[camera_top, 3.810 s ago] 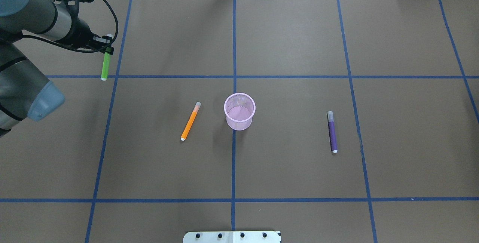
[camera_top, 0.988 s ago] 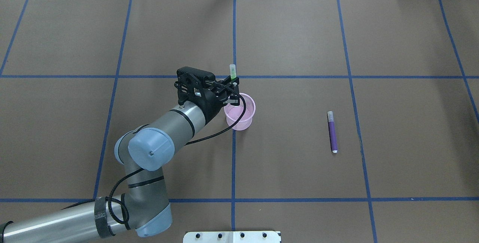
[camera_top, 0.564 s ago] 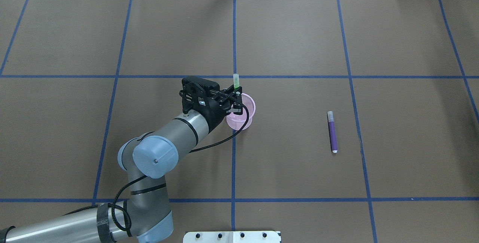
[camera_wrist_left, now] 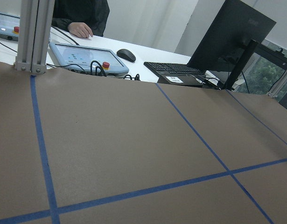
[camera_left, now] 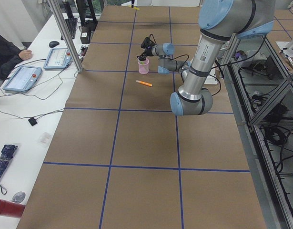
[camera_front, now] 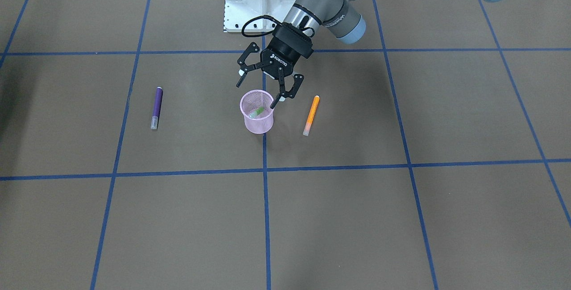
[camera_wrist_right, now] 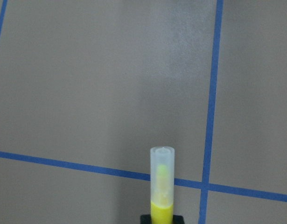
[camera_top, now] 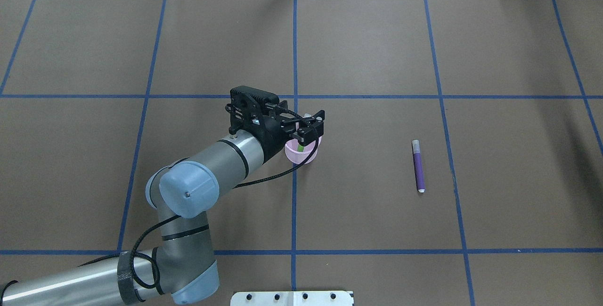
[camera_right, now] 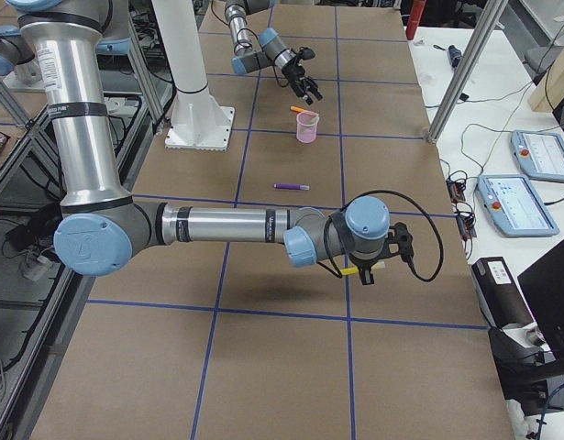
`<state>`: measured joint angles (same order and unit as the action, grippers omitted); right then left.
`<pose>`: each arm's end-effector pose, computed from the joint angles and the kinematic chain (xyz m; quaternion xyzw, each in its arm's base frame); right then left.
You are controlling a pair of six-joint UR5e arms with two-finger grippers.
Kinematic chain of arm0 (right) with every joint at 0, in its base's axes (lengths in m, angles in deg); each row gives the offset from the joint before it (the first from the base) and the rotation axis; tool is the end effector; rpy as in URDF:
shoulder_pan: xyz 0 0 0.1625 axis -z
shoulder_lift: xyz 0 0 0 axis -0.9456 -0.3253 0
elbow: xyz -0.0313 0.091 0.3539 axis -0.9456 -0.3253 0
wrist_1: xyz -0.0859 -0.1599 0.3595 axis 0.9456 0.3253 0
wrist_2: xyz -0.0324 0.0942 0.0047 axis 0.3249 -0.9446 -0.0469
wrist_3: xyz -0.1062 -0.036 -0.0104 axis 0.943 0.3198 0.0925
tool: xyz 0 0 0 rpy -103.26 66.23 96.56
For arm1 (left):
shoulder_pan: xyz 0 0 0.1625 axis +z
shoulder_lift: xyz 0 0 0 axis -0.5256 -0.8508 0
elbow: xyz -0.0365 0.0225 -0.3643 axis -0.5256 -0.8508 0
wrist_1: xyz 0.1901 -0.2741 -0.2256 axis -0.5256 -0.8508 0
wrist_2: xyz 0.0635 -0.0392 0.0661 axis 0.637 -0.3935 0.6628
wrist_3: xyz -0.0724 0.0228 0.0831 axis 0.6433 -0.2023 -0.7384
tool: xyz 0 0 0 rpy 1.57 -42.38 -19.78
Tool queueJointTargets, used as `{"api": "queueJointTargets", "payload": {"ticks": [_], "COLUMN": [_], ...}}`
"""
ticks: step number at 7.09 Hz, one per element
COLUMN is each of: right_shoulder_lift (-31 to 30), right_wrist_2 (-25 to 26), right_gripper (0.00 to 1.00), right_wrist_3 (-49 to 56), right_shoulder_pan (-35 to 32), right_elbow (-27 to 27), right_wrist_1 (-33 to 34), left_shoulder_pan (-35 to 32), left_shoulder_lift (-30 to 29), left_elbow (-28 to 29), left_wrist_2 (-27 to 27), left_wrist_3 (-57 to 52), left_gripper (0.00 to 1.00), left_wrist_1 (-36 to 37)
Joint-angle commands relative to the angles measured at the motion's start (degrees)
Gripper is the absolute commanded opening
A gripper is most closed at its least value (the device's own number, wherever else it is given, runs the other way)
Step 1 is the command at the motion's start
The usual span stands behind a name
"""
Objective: Collect pens into pen holder
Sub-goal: 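Open the left gripper to drop the green marker into the cup, then lower the left gripper onto the orange marker while the right carries the highlighter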
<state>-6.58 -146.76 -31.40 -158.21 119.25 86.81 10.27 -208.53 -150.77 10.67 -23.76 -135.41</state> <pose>0.0180 -0.5551 0.5256 0.1289 -0.4437 -0.0247 0.8865 0.5143 -0.3869 0.1348 0.4328 0.5822 -0.0608 0.6857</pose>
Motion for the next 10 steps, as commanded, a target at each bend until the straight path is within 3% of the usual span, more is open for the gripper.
{"api": "queueJointTargets", "payload": {"ticks": [1, 4, 5, 6, 8, 10], "right_shoulder_lift": [0.85, 2.51, 2.52, 2.61, 2.52, 2.61], "right_wrist_2": [0.03, 0.46, 0.82, 3.34, 10.9, 16.35], "right_gripper": [0.0, 0.0, 0.0, 0.0, 0.0, 0.0], "right_wrist_3": [-5.52, -8.79, -9.66, -17.06, -30.88, -34.8], "right_shoulder_pan": [0.09, 1.92, 2.98, 5.6, 14.2, 20.54], "right_elbow": [8.81, 16.74, 16.58, 16.58, 16.41, 16.59], "right_wrist_1": [0.0, -1.04, -7.14, -13.64, -29.73, -38.54], "left_shoulder_pan": [-6.74, -14.14, -14.07, -13.55, -13.45, -13.45], "left_shoulder_lift": [0.44, 0.36, 0.36, 0.27, 0.27, 0.18], "left_elbow": [-1.54, -9.35, -9.72, -9.64, -8.5, -5.61], "left_wrist_2": [-13.55, -33.1, -34.02, -34.12, -35.7, -36.92], "left_wrist_3": [3.65, 3.84, 3.23, 2.96, 0.78, -2.82], "left_gripper": [0.99, 0.99, 0.98, 0.98, 0.97, 0.96], "left_wrist_1": [8.99, 33.33, 36.35, 39.6, 41.57, 43.76]}}
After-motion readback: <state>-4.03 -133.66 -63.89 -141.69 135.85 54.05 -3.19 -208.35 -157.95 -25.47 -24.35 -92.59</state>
